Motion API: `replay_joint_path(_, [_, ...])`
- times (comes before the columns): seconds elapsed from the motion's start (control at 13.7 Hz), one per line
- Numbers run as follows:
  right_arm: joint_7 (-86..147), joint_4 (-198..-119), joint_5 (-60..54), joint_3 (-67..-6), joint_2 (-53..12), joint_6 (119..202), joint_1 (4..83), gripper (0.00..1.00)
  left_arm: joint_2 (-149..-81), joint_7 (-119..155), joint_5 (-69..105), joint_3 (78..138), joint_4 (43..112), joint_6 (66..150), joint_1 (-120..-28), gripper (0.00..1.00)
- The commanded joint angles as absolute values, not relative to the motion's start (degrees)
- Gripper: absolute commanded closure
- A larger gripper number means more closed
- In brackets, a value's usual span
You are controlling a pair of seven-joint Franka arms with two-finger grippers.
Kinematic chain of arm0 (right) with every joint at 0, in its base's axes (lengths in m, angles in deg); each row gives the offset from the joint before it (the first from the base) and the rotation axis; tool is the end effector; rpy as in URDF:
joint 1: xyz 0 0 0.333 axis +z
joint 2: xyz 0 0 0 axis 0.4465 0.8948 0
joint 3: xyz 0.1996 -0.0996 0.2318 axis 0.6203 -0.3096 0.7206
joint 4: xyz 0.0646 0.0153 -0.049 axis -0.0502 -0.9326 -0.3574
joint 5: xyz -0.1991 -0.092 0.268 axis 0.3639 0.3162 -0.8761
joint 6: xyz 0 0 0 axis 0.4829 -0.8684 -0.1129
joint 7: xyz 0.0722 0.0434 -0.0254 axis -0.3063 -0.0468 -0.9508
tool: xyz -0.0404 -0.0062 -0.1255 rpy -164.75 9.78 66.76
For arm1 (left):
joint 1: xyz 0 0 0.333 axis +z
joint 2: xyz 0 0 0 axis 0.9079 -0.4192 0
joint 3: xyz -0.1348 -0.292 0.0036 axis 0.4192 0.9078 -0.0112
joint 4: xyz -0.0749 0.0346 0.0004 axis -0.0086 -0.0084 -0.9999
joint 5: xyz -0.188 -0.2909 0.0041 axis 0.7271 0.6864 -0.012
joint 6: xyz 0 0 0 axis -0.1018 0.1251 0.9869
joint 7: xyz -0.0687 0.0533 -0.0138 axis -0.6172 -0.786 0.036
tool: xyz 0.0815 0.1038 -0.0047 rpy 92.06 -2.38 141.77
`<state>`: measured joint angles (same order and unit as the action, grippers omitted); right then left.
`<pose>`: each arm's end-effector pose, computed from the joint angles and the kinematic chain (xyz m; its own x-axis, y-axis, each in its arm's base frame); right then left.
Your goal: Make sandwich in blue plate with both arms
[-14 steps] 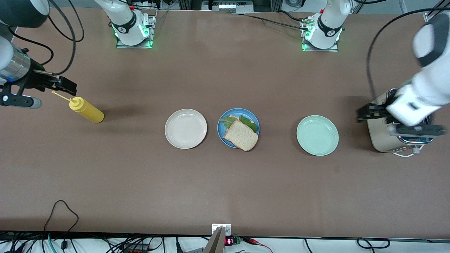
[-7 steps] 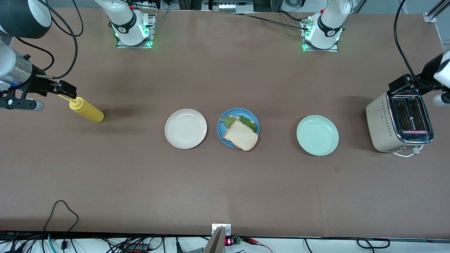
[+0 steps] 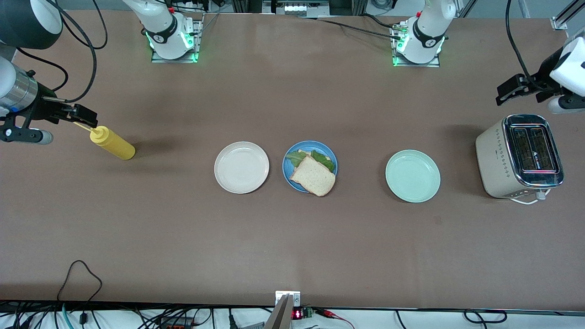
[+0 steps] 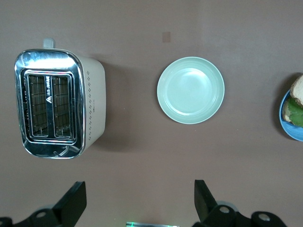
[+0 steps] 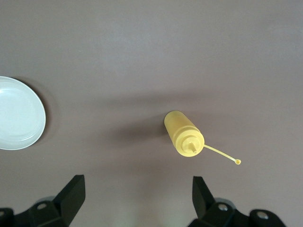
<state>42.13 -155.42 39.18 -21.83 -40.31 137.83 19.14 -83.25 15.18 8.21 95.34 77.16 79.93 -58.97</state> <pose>0.5204 0.0034 0.5361 0.9915 -0.0804 -0.1020 -0.0717 -0.9937 0.0863 0.4658 0.0052 0.5883 0.9941 0.0786 -0.0747 0.0763 -0.9965 -0.0333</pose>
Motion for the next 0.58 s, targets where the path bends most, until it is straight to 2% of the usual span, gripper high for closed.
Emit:
replay_joint_path(0.0, [43.1, -153.5, 38.4, -21.7, -39.1, 136.5, 19.1, 0.00, -81.8, 12.8, 7.6, 94.7, 78.4, 79.4, -58.8, 0.00])
replay_joint_path(0.29, [42.8, -151.4, 38.4, -21.7, -37.9, 136.4, 18.9, 0.00, -81.8, 12.8, 7.6, 94.7, 78.3, 78.9, -58.3, 0.00])
replay_joint_path(0.51, [43.0, -147.8, 38.4, -21.9, -36.1, 133.4, 18.6, 0.00, -81.9, 12.8, 7.7, 94.7, 78.4, 78.9, -58.3, 0.00])
